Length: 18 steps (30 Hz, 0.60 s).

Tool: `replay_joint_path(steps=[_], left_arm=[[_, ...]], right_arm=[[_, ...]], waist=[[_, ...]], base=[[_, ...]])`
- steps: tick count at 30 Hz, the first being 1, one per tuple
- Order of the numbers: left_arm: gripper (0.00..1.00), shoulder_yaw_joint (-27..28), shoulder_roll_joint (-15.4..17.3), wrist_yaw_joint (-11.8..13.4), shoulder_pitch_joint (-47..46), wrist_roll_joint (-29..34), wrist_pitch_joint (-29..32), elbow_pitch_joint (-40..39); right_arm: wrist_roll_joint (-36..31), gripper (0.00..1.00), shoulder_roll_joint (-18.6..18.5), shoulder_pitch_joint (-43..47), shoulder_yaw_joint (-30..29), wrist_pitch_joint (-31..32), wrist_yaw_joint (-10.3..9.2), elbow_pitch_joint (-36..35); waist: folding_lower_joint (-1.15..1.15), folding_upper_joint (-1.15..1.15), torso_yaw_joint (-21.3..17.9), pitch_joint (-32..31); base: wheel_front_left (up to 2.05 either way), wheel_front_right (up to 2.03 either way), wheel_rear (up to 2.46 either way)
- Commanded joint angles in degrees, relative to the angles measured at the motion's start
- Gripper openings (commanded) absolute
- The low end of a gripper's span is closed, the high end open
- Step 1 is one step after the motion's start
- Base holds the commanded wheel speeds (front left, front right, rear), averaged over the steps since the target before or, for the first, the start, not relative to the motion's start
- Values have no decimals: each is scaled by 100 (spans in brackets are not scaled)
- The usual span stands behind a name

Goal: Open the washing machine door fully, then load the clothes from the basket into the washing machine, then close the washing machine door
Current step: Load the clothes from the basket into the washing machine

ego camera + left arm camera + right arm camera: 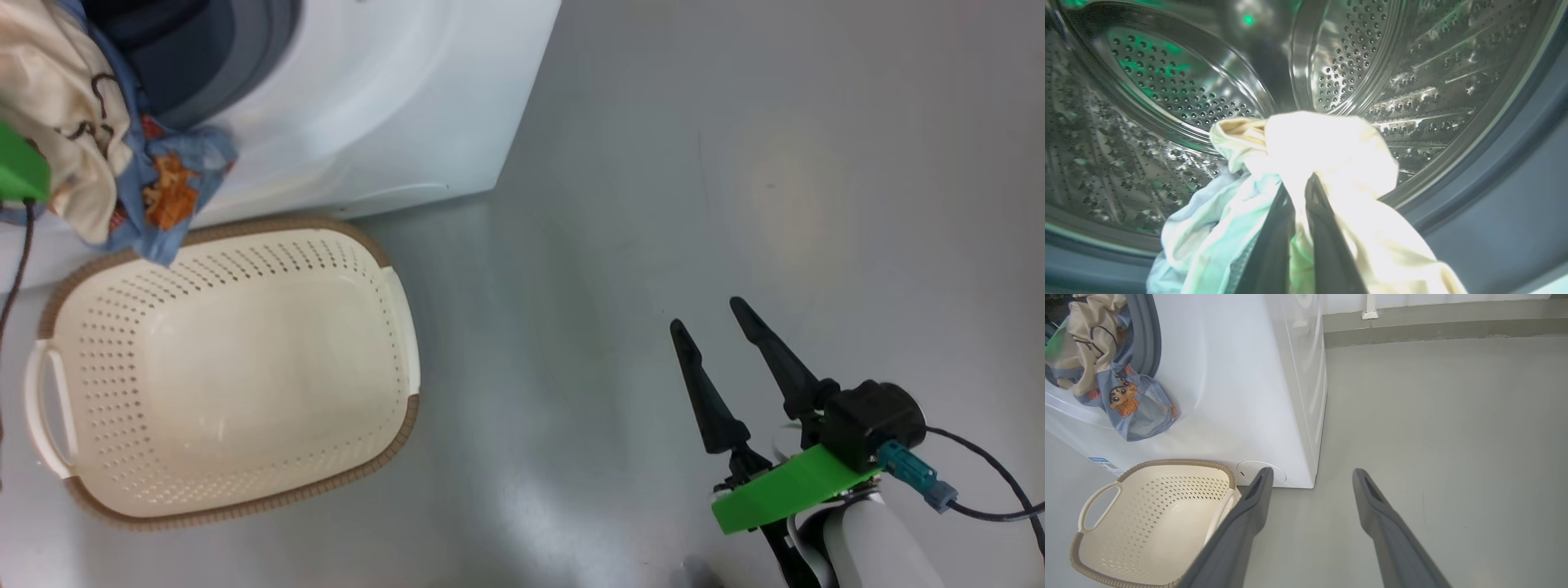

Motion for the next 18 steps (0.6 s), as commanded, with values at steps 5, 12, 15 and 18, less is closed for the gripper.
replay_joint_path(steps=[5, 12, 15, 18], left_arm=[[0, -108, 430, -8, -637, -70, 39, 298], [0, -384, 490, -8, -1297, -78, 29, 741], [0, -512, 508, -8, -1596, -43, 1, 908], [0, -622, 529, -8, -1912, 49, -110, 1052]], right_arm=[[-51, 100, 49, -109, 174, -27, 9, -162], [10, 100, 54, -153, 213, -27, 9, -197], [37, 100, 54, -169, 237, -27, 9, -198], [68, 100, 55, -176, 271, -27, 9, -200]], waist=[[0, 0, -80, 473], [0, 0, -91, 751], [0, 0, -86, 873], [0, 0, -81, 984]], base=[[0, 0, 0], [0, 0, 0], [0, 0, 0], [0, 0, 0]])
